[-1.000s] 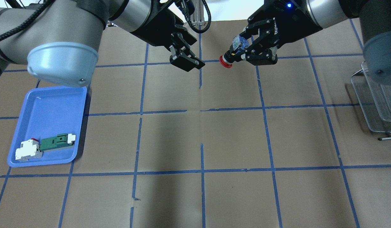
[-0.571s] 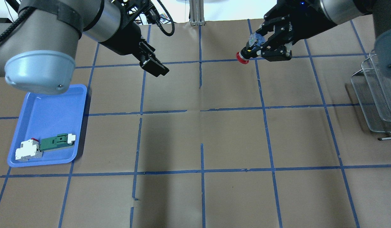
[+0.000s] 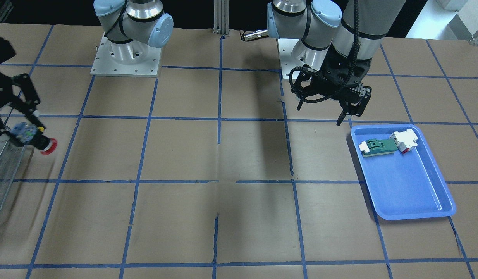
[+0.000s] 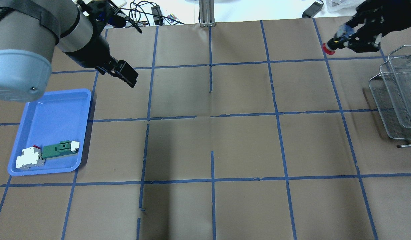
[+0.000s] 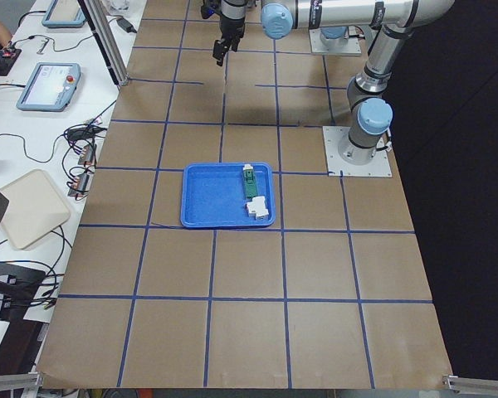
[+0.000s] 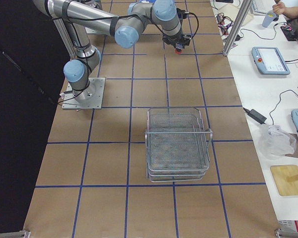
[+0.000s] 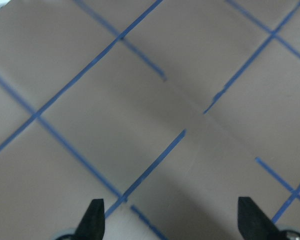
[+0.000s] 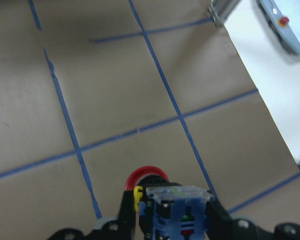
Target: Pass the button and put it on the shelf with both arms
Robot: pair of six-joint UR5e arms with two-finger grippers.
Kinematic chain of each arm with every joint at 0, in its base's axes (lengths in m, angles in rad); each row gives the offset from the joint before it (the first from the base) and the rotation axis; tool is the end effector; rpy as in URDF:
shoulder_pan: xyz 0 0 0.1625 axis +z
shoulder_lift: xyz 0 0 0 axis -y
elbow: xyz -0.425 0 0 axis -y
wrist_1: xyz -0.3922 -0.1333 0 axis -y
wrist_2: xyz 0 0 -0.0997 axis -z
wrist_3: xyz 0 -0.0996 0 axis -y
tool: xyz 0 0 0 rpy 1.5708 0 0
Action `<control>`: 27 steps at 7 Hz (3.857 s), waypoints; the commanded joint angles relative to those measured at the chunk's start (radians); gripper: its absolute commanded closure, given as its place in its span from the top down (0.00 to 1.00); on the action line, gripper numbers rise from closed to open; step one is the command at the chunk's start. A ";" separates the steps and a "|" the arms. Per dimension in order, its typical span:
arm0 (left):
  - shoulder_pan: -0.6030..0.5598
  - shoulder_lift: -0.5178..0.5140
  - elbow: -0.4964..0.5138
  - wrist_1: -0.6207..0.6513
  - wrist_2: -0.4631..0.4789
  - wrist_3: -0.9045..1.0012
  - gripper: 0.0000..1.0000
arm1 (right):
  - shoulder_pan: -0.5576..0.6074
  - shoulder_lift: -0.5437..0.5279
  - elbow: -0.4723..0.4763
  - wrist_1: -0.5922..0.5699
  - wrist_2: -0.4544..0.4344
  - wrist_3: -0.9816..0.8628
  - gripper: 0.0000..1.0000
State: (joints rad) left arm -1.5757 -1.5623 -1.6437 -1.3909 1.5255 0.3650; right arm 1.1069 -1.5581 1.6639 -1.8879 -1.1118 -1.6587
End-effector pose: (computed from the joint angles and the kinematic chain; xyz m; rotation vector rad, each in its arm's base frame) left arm -0.1403 -0.4976 0.4749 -0.5763 -3.0582 0.1896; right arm -0.0702 -0.5369 0.4797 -1.7505 2.4408 -0.7677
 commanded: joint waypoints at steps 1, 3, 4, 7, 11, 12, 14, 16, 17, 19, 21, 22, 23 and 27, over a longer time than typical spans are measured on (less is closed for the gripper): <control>-0.018 -0.036 0.100 -0.106 0.016 -0.214 1.00 | -0.198 0.081 -0.019 -0.049 -0.095 -0.160 0.00; -0.033 -0.058 0.169 -0.231 0.018 -0.303 1.00 | -0.339 0.127 -0.018 -0.124 -0.097 -0.288 0.00; -0.033 -0.056 0.162 -0.229 0.015 -0.291 1.00 | -0.376 0.136 -0.012 -0.131 -0.095 -0.326 0.00; -0.032 -0.050 0.157 -0.224 0.010 -0.288 1.00 | -0.380 0.234 -0.021 -0.210 -0.108 -0.349 0.00; -0.027 -0.056 0.165 -0.205 0.015 -0.290 1.00 | -0.377 0.225 -0.012 -0.194 -0.244 -0.253 0.92; -0.027 -0.056 0.162 -0.204 0.013 -0.290 1.00 | -0.372 0.219 -0.021 -0.159 -0.247 -0.230 1.00; -0.027 -0.058 0.159 -0.203 0.015 -0.290 1.00 | -0.322 0.127 -0.010 -0.073 -0.249 -0.124 1.00; -0.027 -0.053 0.162 -0.203 0.016 -0.290 1.00 | -0.195 0.012 -0.009 0.054 -0.252 0.107 1.00; -0.026 -0.053 0.160 -0.203 0.016 -0.290 1.00 | -0.097 -0.038 -0.009 0.064 -0.260 0.319 1.00; -0.026 -0.053 0.165 -0.203 0.013 -0.290 1.00 | 0.191 -0.095 -0.016 0.064 -0.416 0.715 1.00; -0.026 -0.056 0.169 -0.203 0.013 -0.290 1.00 | 0.428 -0.096 -0.035 0.095 -0.419 1.213 1.00; -0.026 -0.055 0.170 -0.203 0.013 -0.290 1.00 | 0.457 -0.073 -0.061 0.102 -0.419 1.367 1.00; -0.026 -0.053 0.168 -0.204 0.013 -0.290 1.00 | 0.456 -0.030 -0.132 0.210 -0.428 1.448 1.00; -0.027 -0.051 0.166 -0.204 0.013 -0.290 1.00 | 0.458 0.026 -0.144 0.299 -0.442 1.800 1.00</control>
State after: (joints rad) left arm -1.6024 -1.6145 -1.4767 -1.5953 1.5386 0.0751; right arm 1.5649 -1.5298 1.5006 -1.5929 -1.5607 0.0982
